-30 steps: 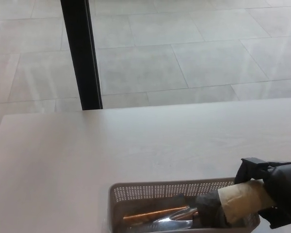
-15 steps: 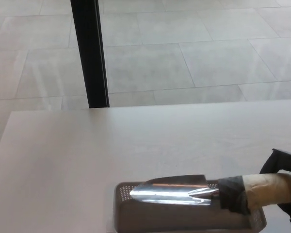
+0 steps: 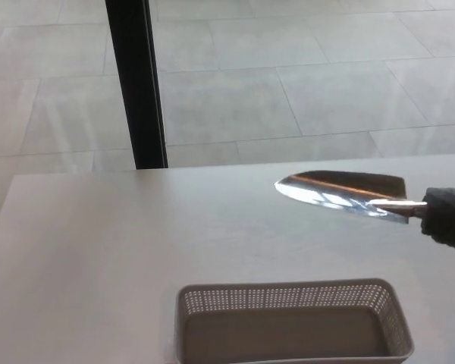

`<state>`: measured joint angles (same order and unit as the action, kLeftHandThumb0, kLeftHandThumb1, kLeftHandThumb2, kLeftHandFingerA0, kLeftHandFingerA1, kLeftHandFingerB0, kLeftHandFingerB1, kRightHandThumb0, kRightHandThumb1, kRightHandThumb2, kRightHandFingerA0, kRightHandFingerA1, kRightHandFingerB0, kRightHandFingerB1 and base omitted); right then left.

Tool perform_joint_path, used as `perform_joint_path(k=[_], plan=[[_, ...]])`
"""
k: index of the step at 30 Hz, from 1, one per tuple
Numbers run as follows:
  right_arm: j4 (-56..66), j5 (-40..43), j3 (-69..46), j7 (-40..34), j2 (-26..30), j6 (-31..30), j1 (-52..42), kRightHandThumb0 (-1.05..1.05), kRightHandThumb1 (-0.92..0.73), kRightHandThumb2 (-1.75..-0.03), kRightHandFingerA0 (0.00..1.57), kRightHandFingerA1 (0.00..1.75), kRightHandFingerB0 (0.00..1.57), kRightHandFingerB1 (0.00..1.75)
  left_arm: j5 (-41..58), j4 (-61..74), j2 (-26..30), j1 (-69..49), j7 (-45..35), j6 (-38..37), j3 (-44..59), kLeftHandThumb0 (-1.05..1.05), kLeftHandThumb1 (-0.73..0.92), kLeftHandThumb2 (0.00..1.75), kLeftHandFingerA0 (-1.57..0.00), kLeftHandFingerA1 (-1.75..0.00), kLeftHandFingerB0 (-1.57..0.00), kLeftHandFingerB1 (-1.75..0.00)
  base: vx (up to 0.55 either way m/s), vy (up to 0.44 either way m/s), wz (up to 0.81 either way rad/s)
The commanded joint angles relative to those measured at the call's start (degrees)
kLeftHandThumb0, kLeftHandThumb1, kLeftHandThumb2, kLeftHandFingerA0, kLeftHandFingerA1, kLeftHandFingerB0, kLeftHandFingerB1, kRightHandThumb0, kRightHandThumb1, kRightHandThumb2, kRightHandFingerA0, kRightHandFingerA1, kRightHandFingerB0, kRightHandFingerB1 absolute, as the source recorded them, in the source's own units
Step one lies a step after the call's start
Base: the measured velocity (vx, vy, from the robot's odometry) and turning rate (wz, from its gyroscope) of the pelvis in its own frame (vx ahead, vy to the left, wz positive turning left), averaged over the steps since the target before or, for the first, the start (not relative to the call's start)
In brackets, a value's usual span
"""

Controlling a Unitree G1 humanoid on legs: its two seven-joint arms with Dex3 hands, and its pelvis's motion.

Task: A garden tool is kept on the righthand side and a container is kept on the lefthand side on a desk infront of the robot. the robot uses its right hand to pick up the garden tool and makes a scooping motion inside the container

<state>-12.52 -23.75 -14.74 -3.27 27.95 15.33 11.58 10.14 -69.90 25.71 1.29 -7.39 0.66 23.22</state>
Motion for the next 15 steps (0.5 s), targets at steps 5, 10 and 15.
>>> perform_joint_path(k=[5, 10, 15], plan=[[-3.09, 3.06, -1.79, -1.88, -1.95, -12.65, 3.49, -0.12, -0.54, -1.03, 0.91, 1.66, 0.79, 1.38, 0.07, 0.88, 1.25, -1.15, -0.16, 1.24, -0.4, -0.43, 0.71, 0.61, -0.63, -0.71, -0.44, -0.53, 0.0, 0.0, 0.0], [-6.13, 0.29, -0.79, -6.05, -4.52, -18.76, 4.41, -0.19, -0.55, -0.99, 0.85, 1.74, 0.76, 1.54, 0.15, 0.96, 1.28, -1.05, -0.38, 1.4, -0.39, -0.44, 0.71, 0.61, -0.63, -0.72, -0.45, -0.52, 0.0, 0.0, 0.0], [-13.95, -1.61, 0.92, -11.8, -5.66, -17.47, 3.52, -0.19, -0.54, -1.01, 0.92, 1.71, 0.84, 1.36, 0.28, 0.75, 1.12, -1.11, -0.4, 0.73, -0.22, -0.42, 0.71, 0.61, -0.6, -0.69, -0.41, -0.51, 0.0, 0.0, 0.0]])
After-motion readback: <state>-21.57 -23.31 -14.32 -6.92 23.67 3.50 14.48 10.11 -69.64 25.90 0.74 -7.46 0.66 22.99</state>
